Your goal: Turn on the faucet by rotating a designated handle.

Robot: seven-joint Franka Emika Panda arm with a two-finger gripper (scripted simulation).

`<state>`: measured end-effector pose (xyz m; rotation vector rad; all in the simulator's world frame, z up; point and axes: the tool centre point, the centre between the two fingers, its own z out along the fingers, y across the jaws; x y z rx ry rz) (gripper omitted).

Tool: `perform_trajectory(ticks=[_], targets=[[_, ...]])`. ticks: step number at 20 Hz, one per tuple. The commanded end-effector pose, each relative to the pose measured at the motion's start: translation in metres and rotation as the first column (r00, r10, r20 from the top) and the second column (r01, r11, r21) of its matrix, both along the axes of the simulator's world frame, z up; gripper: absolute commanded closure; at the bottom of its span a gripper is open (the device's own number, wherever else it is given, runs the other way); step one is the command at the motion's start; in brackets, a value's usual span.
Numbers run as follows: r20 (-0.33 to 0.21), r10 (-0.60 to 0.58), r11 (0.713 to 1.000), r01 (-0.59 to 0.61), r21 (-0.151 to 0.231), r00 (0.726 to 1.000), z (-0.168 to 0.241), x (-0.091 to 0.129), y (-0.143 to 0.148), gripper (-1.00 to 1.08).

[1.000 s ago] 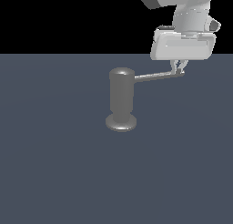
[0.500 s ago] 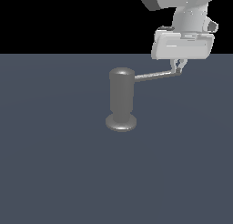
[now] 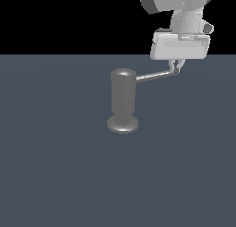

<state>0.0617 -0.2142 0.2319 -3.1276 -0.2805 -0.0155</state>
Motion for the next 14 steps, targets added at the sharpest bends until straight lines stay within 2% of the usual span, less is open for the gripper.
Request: perform_trajectory(ticks=[1, 14], targets=[[0.003, 0.013, 1.0, -0.013, 0.003, 1.0, -0.003, 0.013, 0.012, 1.08], [-0.001, 0.006, 1.0, -0.006, 0.001, 1.0, -0.005, 0.047, 0.02, 1.08]])
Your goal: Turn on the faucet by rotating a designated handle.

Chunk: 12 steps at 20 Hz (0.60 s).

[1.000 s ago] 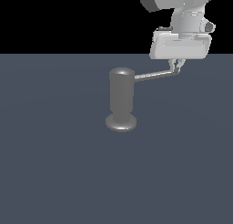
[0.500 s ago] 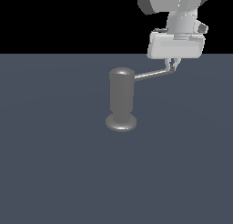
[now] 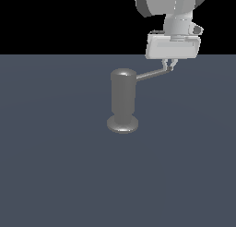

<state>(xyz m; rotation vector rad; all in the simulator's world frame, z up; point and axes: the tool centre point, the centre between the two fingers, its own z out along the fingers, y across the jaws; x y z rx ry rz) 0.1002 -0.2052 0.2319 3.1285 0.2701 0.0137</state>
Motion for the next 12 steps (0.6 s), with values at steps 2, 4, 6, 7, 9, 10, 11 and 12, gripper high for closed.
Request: perform_trajectory(ticks=[2, 4, 6, 7, 9, 10, 11, 12], targets=[[-0.001, 0.012, 1.0, -0.012, 0.004, 1.0, -0.006, 0.013, 0.012, 1.08], [-0.001, 0.011, 1.0, -0.011, 0.004, 1.0, -0.006, 0.018, 0.013, 1.08], [-0.002, 0.01, 1.0, -0.01, 0.003, 1.0, -0.006, 0.023, 0.015, 1.08], [-0.002, 0.009, 1.0, -0.009, 0.003, 1.0, -0.006, 0.025, 0.015, 1.08], [-0.003, 0.008, 1.0, -0.008, 0.003, 1.0, -0.007, 0.03, 0.016, 1.08], [-0.003, 0.008, 1.0, -0.008, 0.003, 1.0, -0.007, 0.032, 0.017, 1.08], [-0.003, 0.008, 1.0, -0.008, 0.003, 1.0, -0.007, 0.034, 0.018, 1.08], [-0.003, 0.007, 1.0, -0.007, 0.003, 1.0, -0.007, 0.036, 0.018, 1.08]])
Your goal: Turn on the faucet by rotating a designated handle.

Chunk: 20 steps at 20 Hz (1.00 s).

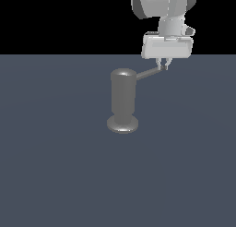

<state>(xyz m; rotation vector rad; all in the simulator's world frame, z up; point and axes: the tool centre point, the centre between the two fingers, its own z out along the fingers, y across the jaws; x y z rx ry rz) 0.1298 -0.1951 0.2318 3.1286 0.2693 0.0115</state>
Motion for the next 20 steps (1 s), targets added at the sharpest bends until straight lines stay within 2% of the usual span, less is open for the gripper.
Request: perform_trajectory(ticks=[1, 20], targets=[[-0.002, 0.007, 1.0, -0.007, 0.003, 1.0, -0.007, 0.009, 0.008, 1.08], [-0.006, 0.0, 1.0, 0.0, 0.001, 1.0, -0.01, 0.044, 0.016, 1.08]])
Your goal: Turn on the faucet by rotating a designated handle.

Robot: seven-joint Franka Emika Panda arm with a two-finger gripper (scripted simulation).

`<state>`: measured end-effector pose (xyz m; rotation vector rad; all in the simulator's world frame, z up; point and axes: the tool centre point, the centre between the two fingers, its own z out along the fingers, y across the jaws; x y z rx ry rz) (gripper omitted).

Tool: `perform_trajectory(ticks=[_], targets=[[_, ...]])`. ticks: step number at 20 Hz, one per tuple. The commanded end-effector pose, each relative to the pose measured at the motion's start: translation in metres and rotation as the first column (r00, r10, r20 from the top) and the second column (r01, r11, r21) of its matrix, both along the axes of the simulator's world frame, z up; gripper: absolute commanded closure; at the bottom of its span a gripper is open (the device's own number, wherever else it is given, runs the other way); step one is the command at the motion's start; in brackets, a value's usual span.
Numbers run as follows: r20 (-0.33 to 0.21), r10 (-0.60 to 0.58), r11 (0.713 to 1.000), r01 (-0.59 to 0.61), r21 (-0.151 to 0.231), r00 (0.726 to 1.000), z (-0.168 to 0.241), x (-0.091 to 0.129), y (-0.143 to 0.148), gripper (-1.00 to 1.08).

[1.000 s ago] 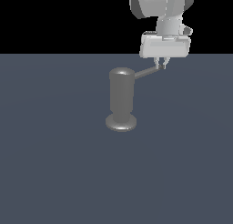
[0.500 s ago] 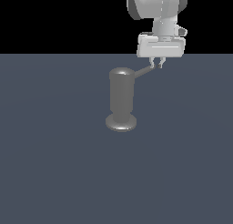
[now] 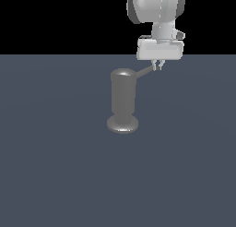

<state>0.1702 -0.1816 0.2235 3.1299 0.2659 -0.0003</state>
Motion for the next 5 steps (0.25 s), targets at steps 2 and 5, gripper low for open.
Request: perform_trajectory(ticks=[2, 5], targets=[[0.001, 0.001, 1.0, -0.001, 0.001, 1.0, -0.0019, 0.0072, 0.0037, 1.08], [0.001, 0.0, 1.0, 0.0, 0.001, 1.0, -0.0023, 0.0102, 0.0041, 1.08]])
